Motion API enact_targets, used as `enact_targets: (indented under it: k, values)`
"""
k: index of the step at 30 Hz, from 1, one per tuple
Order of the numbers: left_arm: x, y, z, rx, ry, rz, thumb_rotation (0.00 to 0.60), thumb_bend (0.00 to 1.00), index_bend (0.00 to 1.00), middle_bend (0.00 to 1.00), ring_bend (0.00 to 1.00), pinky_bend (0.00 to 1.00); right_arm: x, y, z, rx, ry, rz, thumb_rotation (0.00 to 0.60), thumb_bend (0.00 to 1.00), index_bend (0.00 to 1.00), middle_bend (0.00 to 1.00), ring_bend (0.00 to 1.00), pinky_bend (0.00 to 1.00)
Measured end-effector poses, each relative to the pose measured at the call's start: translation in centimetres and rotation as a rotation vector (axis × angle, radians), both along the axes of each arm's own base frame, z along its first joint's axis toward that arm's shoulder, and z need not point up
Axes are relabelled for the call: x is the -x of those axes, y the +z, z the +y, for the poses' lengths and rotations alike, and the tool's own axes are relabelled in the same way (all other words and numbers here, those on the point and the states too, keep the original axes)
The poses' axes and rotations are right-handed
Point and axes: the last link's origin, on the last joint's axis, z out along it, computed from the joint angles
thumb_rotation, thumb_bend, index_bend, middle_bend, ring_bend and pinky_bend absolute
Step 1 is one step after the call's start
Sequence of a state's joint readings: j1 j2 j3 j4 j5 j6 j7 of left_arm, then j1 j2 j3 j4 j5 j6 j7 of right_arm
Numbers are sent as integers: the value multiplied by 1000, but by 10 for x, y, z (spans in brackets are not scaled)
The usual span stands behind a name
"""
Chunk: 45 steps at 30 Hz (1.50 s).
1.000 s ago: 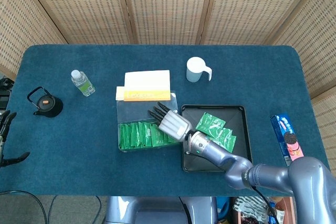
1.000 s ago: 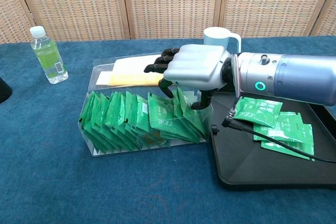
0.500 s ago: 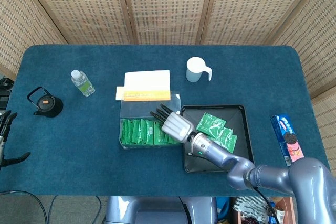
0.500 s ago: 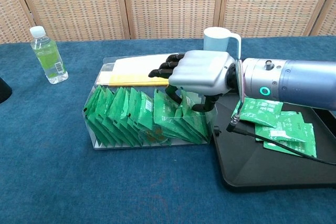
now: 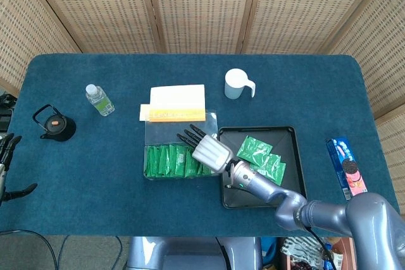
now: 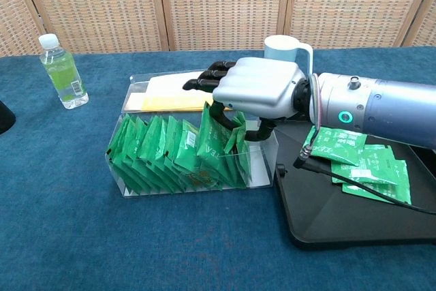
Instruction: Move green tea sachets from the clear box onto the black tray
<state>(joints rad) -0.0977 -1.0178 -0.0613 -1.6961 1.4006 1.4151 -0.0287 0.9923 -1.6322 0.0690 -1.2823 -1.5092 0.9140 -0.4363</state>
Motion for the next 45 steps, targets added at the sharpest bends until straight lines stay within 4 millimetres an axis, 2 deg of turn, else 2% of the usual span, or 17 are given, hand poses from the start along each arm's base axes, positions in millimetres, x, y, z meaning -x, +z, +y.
enact_targets:
  k: [15,23,31,36,39,45]
  values:
    - [-3,2,-3,-3,-14,-10,600,141,0,0,0,0,-20,32,8,41,80,-77,600,500,676,5,0,0]
    - [-4,3,-4,-3,-25,-15,600,141,0,0,0,0,-31,61,11,92,109,-108,600,500,676,5,0,0]
    - [-5,2,-5,1,-27,-17,600,141,0,0,0,0,-30,90,13,140,108,-129,600,500,676,6,0,0]
    - [-5,1,-5,5,-28,-15,600,141,0,0,0,0,-17,111,16,171,93,-123,600,500,676,9,0,0]
    - [-5,2,-5,4,-29,-16,600,141,0,0,0,0,-1,126,21,188,81,-106,600,500,676,11,0,0]
    - [-7,2,-6,4,-36,-16,600,141,0,0,0,0,52,148,40,184,24,-38,600,500,676,14,0,0]
